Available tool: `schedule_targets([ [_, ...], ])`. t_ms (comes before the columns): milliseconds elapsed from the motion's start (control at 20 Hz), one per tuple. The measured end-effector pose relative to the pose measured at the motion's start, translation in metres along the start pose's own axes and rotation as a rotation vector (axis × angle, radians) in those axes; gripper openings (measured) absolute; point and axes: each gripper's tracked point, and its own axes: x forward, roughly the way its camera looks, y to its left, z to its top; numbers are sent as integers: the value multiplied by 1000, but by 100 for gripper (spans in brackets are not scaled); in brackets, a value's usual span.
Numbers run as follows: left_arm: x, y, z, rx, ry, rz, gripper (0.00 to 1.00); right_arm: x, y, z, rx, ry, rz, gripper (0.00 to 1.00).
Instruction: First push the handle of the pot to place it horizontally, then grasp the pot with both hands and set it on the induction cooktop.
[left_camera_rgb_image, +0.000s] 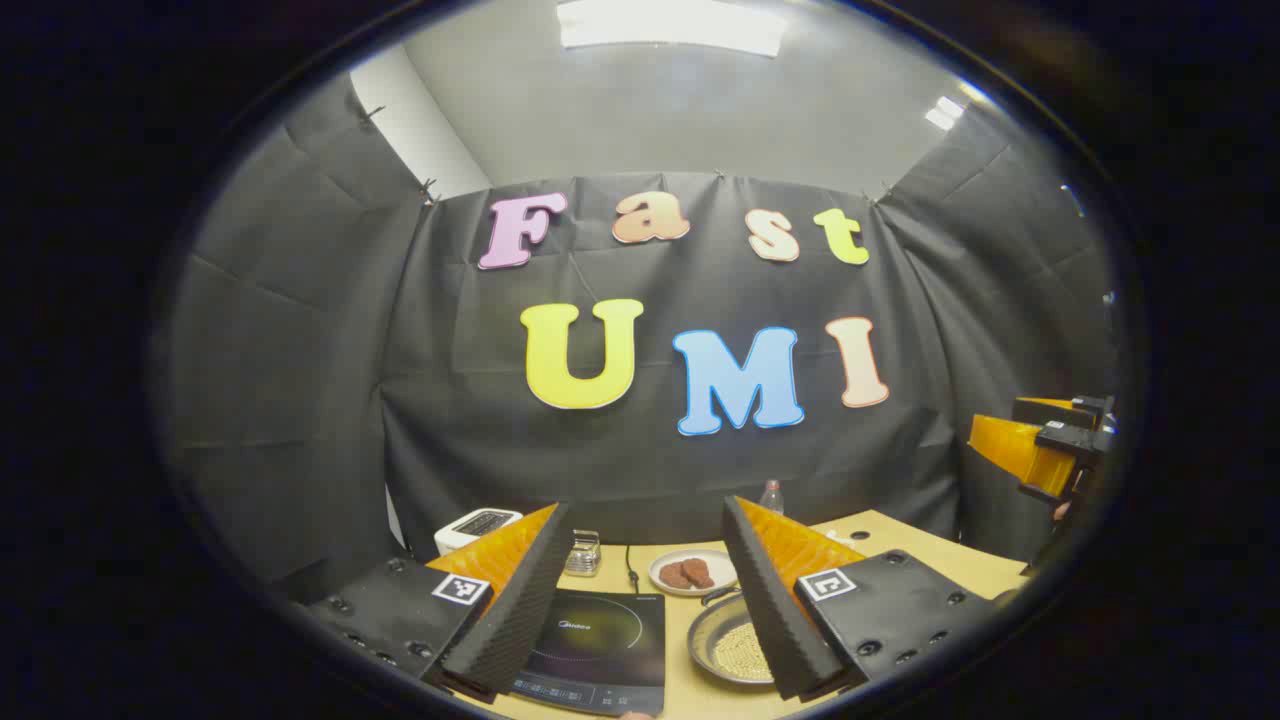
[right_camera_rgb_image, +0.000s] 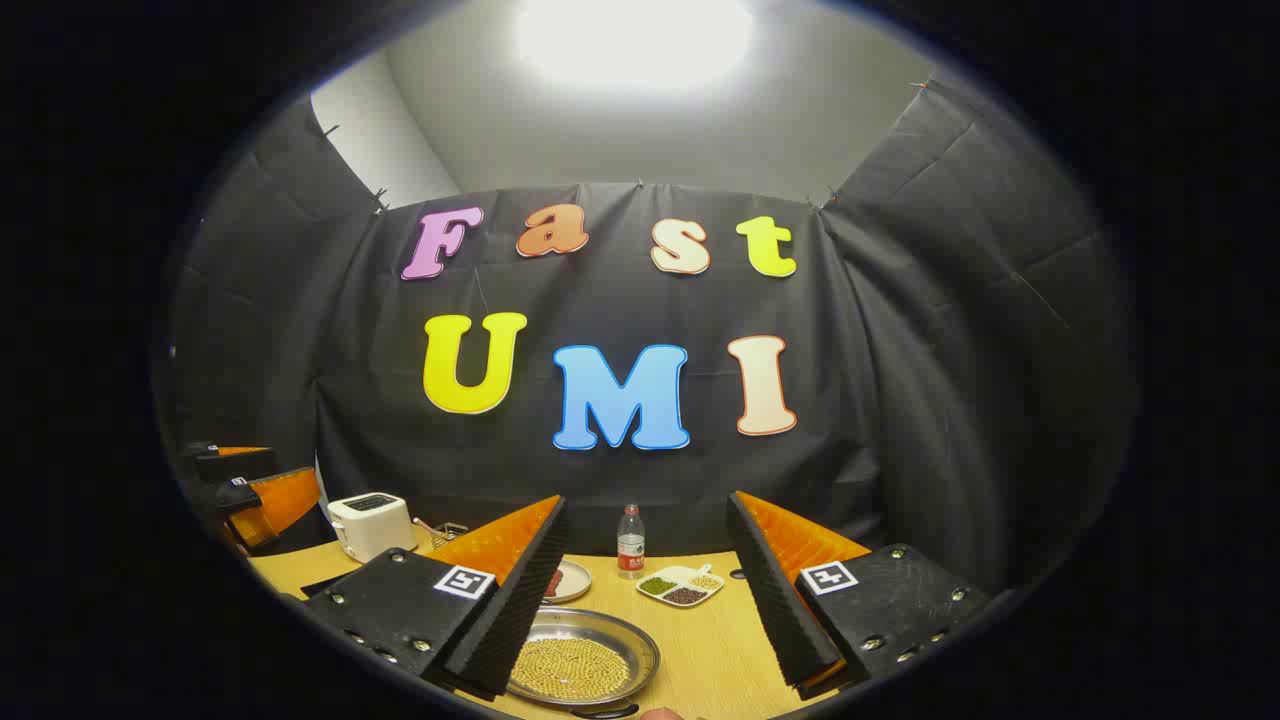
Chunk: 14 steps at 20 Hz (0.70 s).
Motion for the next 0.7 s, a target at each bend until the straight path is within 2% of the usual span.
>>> schedule_targets([
  [50, -2, -1, 0, -2, 1, 0, 99, -1, 0, -1, -1, 4, 1, 95],
  [350, -8, 3, 2, -5, -6, 6, 99, -4, -2, -1, -12, 11, -3, 95],
  [400, -9, 4, 2, -3, -6, 7, 97, -6, -2, -2, -13, 14, -3, 95],
  [700, -12, 10, 5, -5, -17, 17, 99, -6, 2, -4, -18, 24, 3, 96],
])
